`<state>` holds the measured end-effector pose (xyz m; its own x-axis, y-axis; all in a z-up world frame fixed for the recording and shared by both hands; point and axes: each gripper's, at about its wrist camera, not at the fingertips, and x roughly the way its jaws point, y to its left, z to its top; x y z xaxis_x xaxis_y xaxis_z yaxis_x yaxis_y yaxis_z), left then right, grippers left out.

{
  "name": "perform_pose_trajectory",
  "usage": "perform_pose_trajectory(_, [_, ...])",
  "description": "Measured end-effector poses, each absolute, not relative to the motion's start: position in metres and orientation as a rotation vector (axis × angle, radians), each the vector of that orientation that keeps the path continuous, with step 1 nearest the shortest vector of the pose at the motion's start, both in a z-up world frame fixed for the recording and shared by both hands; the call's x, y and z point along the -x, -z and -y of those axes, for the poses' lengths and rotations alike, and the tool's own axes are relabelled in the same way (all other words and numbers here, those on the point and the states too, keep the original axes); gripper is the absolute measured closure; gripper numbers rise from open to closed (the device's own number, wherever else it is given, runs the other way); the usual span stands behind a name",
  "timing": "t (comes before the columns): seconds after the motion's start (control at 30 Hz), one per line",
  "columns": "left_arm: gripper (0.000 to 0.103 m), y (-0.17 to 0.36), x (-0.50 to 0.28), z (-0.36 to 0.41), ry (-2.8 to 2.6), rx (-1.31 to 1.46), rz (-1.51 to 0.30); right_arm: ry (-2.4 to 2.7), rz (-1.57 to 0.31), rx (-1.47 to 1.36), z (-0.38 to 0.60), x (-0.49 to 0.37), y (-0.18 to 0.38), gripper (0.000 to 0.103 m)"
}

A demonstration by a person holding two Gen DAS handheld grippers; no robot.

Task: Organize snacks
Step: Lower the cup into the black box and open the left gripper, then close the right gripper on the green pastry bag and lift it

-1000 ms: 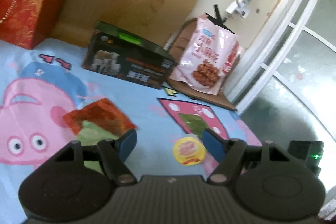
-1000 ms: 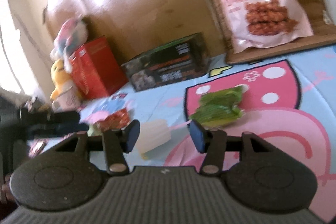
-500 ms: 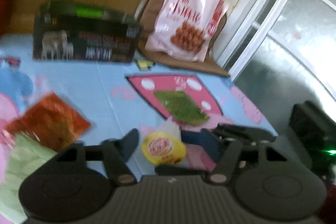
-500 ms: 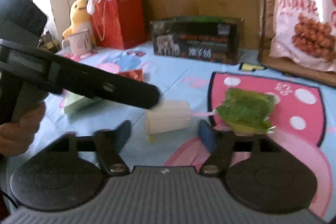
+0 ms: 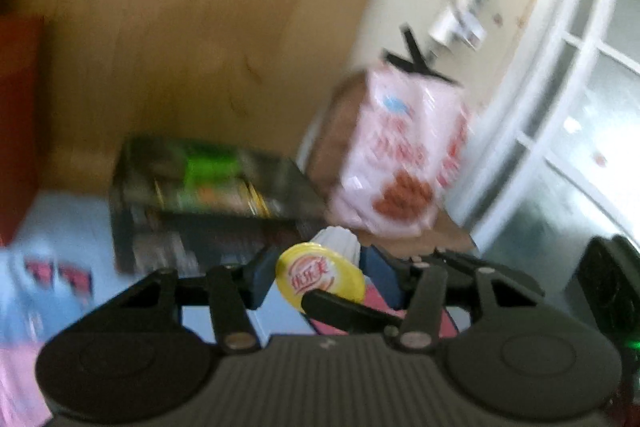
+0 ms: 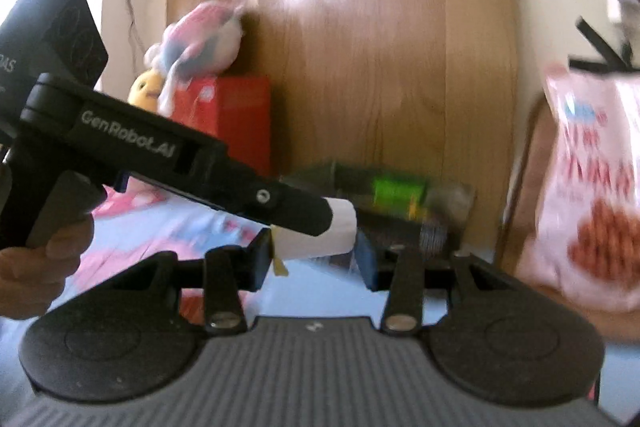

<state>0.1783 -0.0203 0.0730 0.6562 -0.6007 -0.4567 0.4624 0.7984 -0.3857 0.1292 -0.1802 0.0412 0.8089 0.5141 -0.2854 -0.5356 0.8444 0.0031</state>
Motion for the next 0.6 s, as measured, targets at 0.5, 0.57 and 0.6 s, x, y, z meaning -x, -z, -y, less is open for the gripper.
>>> perform_pose_trajectory(0.5, [0.048,-0.066,-0.235,-0.016,0.431,0.334,-0.58,-0.509,-0.379,-0.035,0.204,-0.194,-0.047,0.049])
perform_pose_trajectory(0.57, [0.048,-0.068,-0.217,-0.025,0.436,0.343,-0.568,-0.462,-0.377,-0.05,0.229,-0.173,-0.047,0.047])
perform_pose_trajectory(0.6, [0.047,-0.068,-0.207,-0.031,0.441,0.353,-0.565,-0.441,-0.38,-0.058,0.241,-0.165,-0.047,0.043])
